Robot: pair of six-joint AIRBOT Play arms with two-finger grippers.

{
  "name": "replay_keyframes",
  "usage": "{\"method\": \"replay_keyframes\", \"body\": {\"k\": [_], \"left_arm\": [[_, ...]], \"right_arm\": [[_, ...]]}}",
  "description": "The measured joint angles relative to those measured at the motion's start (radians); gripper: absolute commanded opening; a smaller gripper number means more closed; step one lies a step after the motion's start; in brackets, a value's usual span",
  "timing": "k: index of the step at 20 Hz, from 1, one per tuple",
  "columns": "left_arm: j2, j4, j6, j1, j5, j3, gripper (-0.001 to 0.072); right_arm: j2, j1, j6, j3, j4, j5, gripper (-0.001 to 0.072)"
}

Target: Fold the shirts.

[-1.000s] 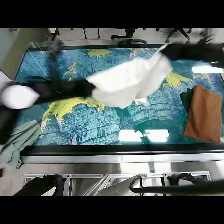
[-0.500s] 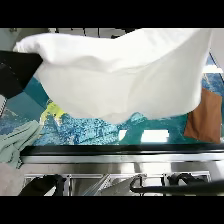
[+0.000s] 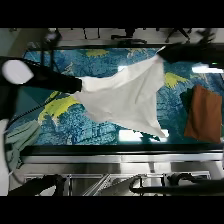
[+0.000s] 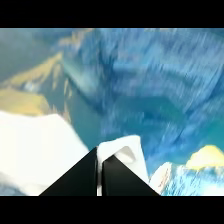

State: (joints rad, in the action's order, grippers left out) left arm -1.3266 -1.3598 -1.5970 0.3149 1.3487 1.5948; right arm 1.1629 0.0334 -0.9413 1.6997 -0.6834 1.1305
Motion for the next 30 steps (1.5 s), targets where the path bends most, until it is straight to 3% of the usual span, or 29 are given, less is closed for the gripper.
{"method": "replay_keyframes", "body": {"k": [4,5,6,7,10,13,17,20,22,26,30], "left_arm": [[-0.246,0.179,0.086,-0.120,-0.044,-0.030,0.0024],[-0.299,0.225,0.103,-0.149,-0.051,-0.016,0.0069],[-0.342,0.269,0.117,-0.174,-0.056,0.006,0.0432],[-0.382,0.309,0.127,-0.200,-0.055,0.037,0.0702],[-0.454,0.379,0.144,-0.266,-0.011,0.140,0.0703],[-0.464,0.408,0.151,-0.317,0.097,0.192,0.0704],[-0.385,0.361,0.173,-0.335,0.161,0.041,0.0704],[-0.312,0.335,0.199,-0.317,0.093,-0.177,0.0704],[-0.284,0.325,0.219,-0.290,0.029,-0.308,0.0704],[-0.285,0.320,0.238,-0.233,-0.105,-0.419,0.0704],[-0.348,0.320,0.241,-0.180,-0.165,-0.382,0.0704]], "right_arm": [[0.274,-0.049,0.000,-0.003,0.011,-0.023,0.0035],[0.320,-0.056,0.000,-0.003,0.021,-0.036,0.0147],[0.356,-0.061,0.000,-0.003,0.032,-0.048,0.0316],[0.379,-0.061,0.000,-0.001,0.040,-0.058,0.0371],[0.371,-0.034,-0.001,0.007,0.049,-0.047,0.0370],[0.289,0.045,-0.065,0.006,-0.018,0.033,0.0369],[0.165,0.178,-0.158,-0.098,-0.137,0.178,0.0365],[0.072,0.275,-0.183,-0.275,-0.173,0.220,0.0373],[0.026,0.323,-0.190,-0.396,-0.189,0.227,0.0476],[-0.012,0.352,-0.188,-0.590,-0.206,0.226,0.0485],[-0.010,0.324,-0.171,-0.701,-0.228,0.175,0.0485]]}}
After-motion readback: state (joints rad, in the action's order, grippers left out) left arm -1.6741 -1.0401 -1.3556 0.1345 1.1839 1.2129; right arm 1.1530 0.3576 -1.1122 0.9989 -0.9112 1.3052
